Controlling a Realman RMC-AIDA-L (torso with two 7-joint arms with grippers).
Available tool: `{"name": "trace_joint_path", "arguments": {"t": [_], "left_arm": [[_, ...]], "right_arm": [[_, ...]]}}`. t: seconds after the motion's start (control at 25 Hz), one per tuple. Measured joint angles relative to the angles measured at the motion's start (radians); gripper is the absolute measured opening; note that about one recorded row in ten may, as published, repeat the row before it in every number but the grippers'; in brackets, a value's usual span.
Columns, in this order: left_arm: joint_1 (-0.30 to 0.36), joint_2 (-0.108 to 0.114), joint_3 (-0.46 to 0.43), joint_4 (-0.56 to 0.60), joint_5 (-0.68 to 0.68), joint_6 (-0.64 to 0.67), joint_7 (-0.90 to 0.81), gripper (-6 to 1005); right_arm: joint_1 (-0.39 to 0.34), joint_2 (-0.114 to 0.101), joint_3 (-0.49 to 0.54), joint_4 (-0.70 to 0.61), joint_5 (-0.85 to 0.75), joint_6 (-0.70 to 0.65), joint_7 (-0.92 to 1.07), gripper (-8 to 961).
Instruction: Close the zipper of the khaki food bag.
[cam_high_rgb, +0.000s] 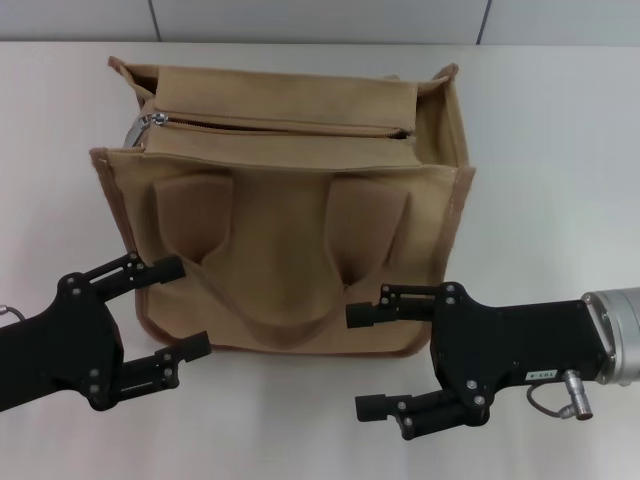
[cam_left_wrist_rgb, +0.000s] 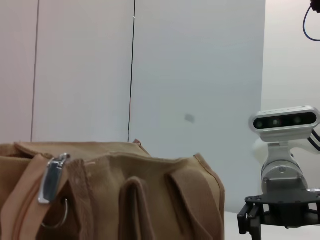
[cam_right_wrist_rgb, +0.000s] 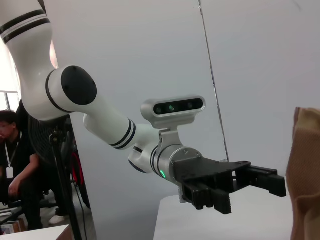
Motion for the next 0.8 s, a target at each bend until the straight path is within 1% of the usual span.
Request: {"name": "trace_joint_path", "arguments": {"t": [0.28, 0.32, 0.36, 0.4, 0.44, 0.48, 0.52, 0.56, 0.6, 0.64, 0.72, 0.8], "left_arm": [[0.003, 0.000, 0.003, -0.005, 0.005, -0.002, 0.000, 752], [0.006, 0.000, -0.005, -0.006, 0.000, -0.002, 0.002, 751], [0.018, 0.000, -0.040, -0.009, -0.019, -0.002, 0.011, 751], [0.018, 0.000, -0.040, -0.009, -0.019, -0.002, 0.011, 751], [0.027, 0.000, -0.071, -0.016, -0.039, -0.003, 0.021, 750], [0.027, 0.000, -0.071, -0.016, -0.039, -0.003, 0.021, 750], [0.054, 0.001, -0.157, -0.054, -0.091, -0.006, 0.059, 749], [0.054, 0.001, -0.157, -0.054, -0.091, -0.006, 0.059, 749], [0.080, 0.001, -0.223, -0.096, -0.130, -0.006, 0.106, 749], [0.080, 0.001, -0.223, -0.096, -0.130, -0.006, 0.106, 748], [0.107, 0.001, -0.295, -0.146, -0.183, -0.009, 0.167, 747], [0.117, 0.000, -0.340, -0.181, -0.215, -0.035, 0.210, 747]], "right_arm": [[0.001, 0.000, -0.001, 0.000, 0.001, -0.002, 0.000, 826], [0.001, 0.000, 0.000, 0.000, 0.001, -0.002, 0.000, 826], [0.001, 0.000, 0.003, 0.000, 0.001, 0.000, 0.000, 826], [0.001, 0.000, 0.003, 0.000, 0.001, 0.000, 0.000, 826], [0.001, 0.000, 0.004, 0.000, 0.001, 0.000, 0.000, 826], [0.001, 0.000, 0.005, 0.002, 0.001, 0.000, 0.000, 826], [0.001, 0.000, 0.005, 0.003, 0.002, 0.000, 0.000, 826], [0.001, 0.000, 0.005, 0.003, 0.002, 0.000, 0.000, 826], [0.001, 0.000, 0.005, 0.008, 0.002, 0.000, 0.000, 826], [0.001, 0.000, 0.005, 0.008, 0.002, 0.000, 0.000, 826], [0.001, 0.001, 0.005, 0.010, 0.003, 0.000, 0.000, 826], [0.001, 0.003, 0.001, 0.024, 0.020, 0.000, -0.007, 826]]}}
